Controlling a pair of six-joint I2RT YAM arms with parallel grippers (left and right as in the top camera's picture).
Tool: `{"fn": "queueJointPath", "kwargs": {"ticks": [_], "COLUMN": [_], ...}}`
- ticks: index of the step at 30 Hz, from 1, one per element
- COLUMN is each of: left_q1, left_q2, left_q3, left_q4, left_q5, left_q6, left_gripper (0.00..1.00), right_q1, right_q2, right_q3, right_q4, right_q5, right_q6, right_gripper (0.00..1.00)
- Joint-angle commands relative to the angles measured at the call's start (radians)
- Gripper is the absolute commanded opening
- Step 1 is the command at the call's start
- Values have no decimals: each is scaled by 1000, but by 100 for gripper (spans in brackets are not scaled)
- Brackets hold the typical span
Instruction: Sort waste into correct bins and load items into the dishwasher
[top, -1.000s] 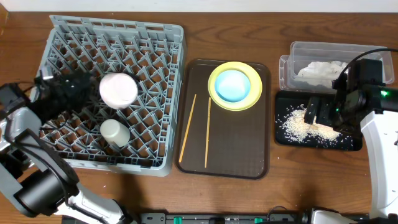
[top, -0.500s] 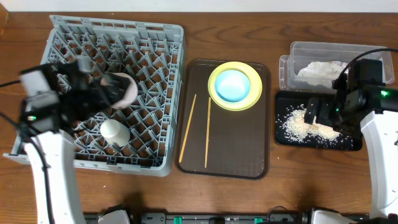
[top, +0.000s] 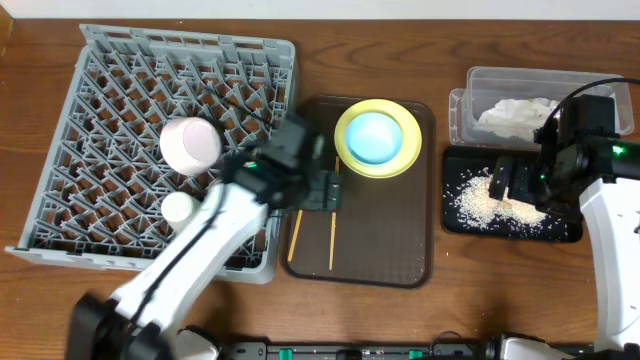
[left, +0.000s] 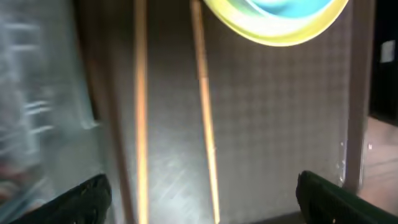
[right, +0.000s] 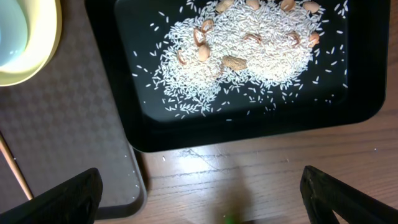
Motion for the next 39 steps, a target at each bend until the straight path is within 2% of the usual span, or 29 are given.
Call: {"fn": "queueJointPath", "kwargs": {"ticks": [1,4,11,12,14,16,19,29,30,32,35,39], "left_q1": [-66,-108,-133,-133,-133,-133,-135,-223,-231,-234,-234,-233], "left_q2": [122,239,406,434,455,470,475,475,475,475,475,466], "left_q3": [-9,-9,-9,-9,-9,-9,-9,-9,-10,-10,-10,-8], "left_q4": [63,131,154,156,156,154,152,145,138,121,103,87], "left_q5": [-39,-40,-77,-77,-77,-77,-77,-180,-181,-181,-181,-182], "left_q6": [-86,-100,-119,-119,-119,-119,-119,-119,-119,-119,-119,-119], "left_gripper": [95,94,90,84,77,65,58,57,54,41,33,13], "right_q1": [-12,-12,-11,-10,-10,-10,-10,-10,-10,-10,-10,-10], "right_q2": [-10,-10,-10,-10,-10,-10,-10,-10,-10,-10,-10,-10], "right_q3": [7,7,7,7,7,7,7,7,7,7,7,7], "right_q4": [-2,-2,-2,-2,-2,-2,-5,-9,-10,-13,-14,-24], "right_q5": [-5,-5,-5,-5,-5,-5,-5,-5,-5,-5,-5,-5], "right_q6": [6,6,6,6,6,6,6,6,6,6,6,6], "right_gripper": [99,99,99,99,99,99,99,99,99,99,99,99]}}
